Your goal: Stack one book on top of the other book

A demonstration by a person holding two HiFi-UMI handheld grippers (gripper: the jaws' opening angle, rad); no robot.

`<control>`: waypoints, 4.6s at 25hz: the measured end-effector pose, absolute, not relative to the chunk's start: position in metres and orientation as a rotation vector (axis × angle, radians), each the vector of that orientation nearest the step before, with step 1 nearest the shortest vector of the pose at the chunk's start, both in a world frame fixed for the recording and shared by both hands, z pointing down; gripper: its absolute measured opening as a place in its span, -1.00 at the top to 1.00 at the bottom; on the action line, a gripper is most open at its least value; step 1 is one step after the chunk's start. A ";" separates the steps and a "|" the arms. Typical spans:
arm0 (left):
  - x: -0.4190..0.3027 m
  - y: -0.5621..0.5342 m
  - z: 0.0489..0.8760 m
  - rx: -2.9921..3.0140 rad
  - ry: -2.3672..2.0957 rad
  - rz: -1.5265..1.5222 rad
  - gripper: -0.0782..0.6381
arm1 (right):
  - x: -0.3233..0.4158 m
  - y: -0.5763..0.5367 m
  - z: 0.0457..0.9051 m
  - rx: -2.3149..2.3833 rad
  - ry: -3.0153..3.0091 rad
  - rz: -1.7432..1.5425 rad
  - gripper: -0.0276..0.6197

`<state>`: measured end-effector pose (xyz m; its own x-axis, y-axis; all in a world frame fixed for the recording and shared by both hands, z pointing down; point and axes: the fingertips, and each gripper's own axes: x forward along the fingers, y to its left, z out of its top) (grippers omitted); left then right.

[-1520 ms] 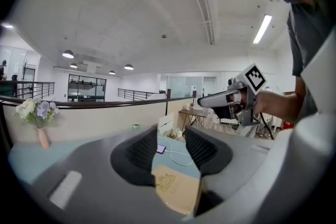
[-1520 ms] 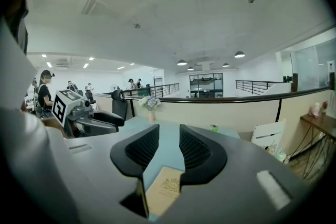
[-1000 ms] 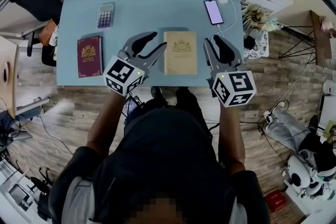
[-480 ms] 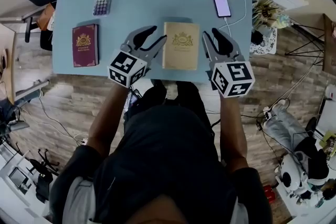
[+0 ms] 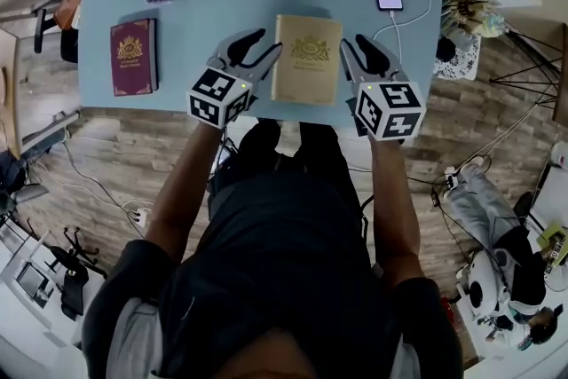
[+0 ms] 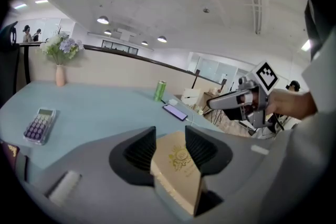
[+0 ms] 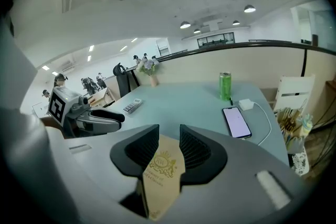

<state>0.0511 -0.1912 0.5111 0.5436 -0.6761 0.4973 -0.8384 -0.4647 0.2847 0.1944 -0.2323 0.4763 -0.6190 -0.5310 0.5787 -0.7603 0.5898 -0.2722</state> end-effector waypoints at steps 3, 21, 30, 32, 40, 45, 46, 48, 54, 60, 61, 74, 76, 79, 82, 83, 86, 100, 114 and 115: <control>0.052 -0.190 0.529 2.246 -1.221 0.449 0.19 | 0.196 -0.231 0.500 1.009 -2.347 0.747 0.59; 0.065 -0.181 0.610 2.049 -1.201 0.478 0.19 | 0.206 -0.218 0.603 0.885 -2.185 0.973 0.55; 0.067 -0.176 0.628 2.000 -1.205 0.488 0.19 | 0.204 -0.210 0.625 0.825 -2.155 1.071 0.49; 0.069 -0.176 0.630 1.992 -1.202 0.484 0.19 | 0.204 -0.208 0.630 0.818 -2.149 1.104 0.49; 0.072 -0.173 0.639 1.957 -1.221 0.470 0.19 | 0.202 -0.207 0.637 0.804 -2.161 1.178 0.49; 0.066 -0.174 0.644 1.922 -1.288 0.427 0.23 | 0.202 -0.207 0.639 0.798 -2.179 1.247 0.55; 0.065 -0.175 0.644 1.911 -1.295 0.399 0.24 | 0.202 -0.207 0.639 0.796 -2.178 1.257 0.55; 0.064 -0.175 0.644 1.895 -1.316 0.358 0.24 | 0.202 -0.207 0.639 0.798 -2.171 1.275 0.57; 0.064 -0.173 0.641 1.866 -1.401 0.392 0.28 | 0.203 -0.209 0.635 0.835 -2.156 1.308 0.62; 0.054 -0.159 0.637 1.814 -1.459 0.373 0.28 | 0.191 -0.208 0.625 0.774 -2.174 1.315 0.67; 0.051 -0.156 0.634 1.806 -1.475 0.368 0.28 | 0.187 -0.209 0.622 0.763 -2.181 1.313 0.67; -0.004 -0.124 0.607 1.728 -1.672 0.359 0.29 | 0.120 -0.204 0.589 0.602 -2.277 1.248 0.69; -0.015 -0.118 0.602 1.718 -1.694 0.345 0.29 | 0.106 -0.202 0.582 0.585 -2.294 1.231 0.70; -0.034 -0.108 0.595 1.709 -1.728 0.325 0.29 | 0.084 -0.195 0.575 0.567 -2.309 1.209 0.70; -0.053 -0.096 0.587 1.700 -1.758 0.302 0.29 | 0.063 -0.187 0.568 0.558 -2.318 1.189 0.70; -0.060 -0.093 0.585 1.699 -1.767 0.295 0.29 | 0.056 -0.184 0.566 0.559 -2.322 1.185 0.70; -0.078 -0.083 0.577 1.710 -1.787 0.283 0.29 | 0.037 -0.175 0.556 0.571 -2.339 1.178 0.70; -0.173 -0.041 0.543 1.726 -1.871 0.224 0.29 | -0.058 -0.136 0.523 0.573 -2.408 1.145 0.70; -0.275 -0.009 0.524 1.794 -1.899 0.222 0.29 | -0.171 -0.111 0.492 0.587 -2.503 1.122 0.70; -0.280 -0.006 0.523 1.795 -1.898 0.223 0.29 | -0.178 -0.110 0.489 0.589 -2.511 1.122 0.70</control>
<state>-0.2804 -0.0064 0.5231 0.0078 -0.8835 0.4684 -0.9679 0.1111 0.2256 -0.1784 -0.1101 0.4892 -0.8610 -0.2346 0.4513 -0.4927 0.6052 -0.6254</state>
